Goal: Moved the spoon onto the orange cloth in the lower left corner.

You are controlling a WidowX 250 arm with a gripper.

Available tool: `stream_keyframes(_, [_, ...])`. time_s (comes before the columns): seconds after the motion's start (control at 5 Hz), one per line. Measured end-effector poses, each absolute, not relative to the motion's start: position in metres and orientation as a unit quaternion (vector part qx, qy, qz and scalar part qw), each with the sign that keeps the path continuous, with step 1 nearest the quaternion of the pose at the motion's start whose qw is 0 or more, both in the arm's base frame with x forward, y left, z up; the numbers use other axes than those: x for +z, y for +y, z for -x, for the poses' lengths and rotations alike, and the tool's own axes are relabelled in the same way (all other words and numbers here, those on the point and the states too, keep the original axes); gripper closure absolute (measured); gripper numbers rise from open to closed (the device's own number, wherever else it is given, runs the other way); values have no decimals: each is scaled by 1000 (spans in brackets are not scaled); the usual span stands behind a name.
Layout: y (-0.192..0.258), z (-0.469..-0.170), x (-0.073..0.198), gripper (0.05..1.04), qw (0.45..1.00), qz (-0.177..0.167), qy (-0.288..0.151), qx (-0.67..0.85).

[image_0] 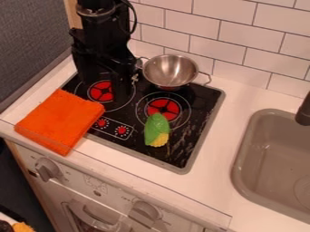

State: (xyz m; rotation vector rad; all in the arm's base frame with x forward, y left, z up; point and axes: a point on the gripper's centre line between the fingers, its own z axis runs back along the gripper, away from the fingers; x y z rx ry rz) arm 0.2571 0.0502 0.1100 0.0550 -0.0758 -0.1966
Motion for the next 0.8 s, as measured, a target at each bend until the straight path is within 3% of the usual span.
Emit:
stream_keyframes(0.4, [76,-271,92,83,997,-41,-28,-59])
stream_keyframes(0.8, [115,-321,61,83,996,-88,-29,-18])
